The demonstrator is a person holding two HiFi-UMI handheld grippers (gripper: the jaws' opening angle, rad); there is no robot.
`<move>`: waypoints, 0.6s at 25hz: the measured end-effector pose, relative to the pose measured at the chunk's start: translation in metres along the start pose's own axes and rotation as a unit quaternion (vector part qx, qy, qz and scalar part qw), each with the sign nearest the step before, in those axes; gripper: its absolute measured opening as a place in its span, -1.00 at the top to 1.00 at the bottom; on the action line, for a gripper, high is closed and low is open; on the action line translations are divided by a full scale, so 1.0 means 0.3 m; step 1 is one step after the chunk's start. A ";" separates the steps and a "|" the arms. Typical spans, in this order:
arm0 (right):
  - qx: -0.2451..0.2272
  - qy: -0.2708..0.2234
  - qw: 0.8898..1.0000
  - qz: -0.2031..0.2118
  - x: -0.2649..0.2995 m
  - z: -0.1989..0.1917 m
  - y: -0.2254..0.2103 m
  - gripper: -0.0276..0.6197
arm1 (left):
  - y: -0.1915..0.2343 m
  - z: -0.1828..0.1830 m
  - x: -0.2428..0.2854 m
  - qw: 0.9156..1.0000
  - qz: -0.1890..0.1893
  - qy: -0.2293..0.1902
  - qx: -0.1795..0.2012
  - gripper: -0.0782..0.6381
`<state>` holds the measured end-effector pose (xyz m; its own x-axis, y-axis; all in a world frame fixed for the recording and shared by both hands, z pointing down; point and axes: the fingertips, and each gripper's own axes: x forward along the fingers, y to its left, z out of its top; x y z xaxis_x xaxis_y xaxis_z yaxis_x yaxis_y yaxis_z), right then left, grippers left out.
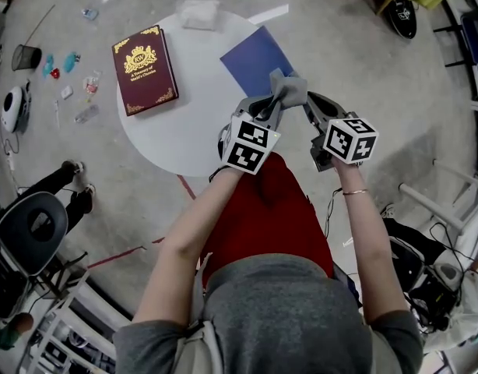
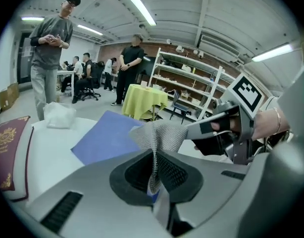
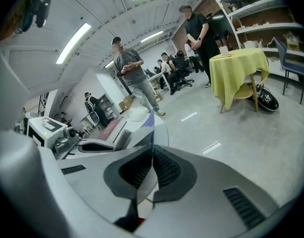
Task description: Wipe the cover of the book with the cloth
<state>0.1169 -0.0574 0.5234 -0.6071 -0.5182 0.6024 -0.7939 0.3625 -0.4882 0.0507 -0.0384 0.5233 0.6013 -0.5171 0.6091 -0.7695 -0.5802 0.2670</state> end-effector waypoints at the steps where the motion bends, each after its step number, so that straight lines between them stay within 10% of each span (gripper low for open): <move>1: 0.001 -0.001 1.000 0.000 0.000 0.000 0.000 0.82 | -0.007 -0.013 0.013 1.000 -0.002 0.007 0.005 0.71; 15: 0.013 0.001 1.000 -0.006 0.009 -0.013 -0.012 0.82 | 0.058 -0.134 0.096 0.995 0.020 0.093 0.032 0.71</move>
<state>0.1181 -0.0572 0.5291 -0.5982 -0.5199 0.6098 -0.7996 0.3369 -0.4972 0.0460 -0.0381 0.5756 0.5154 -0.4193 0.7474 -0.7730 -0.6038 0.1944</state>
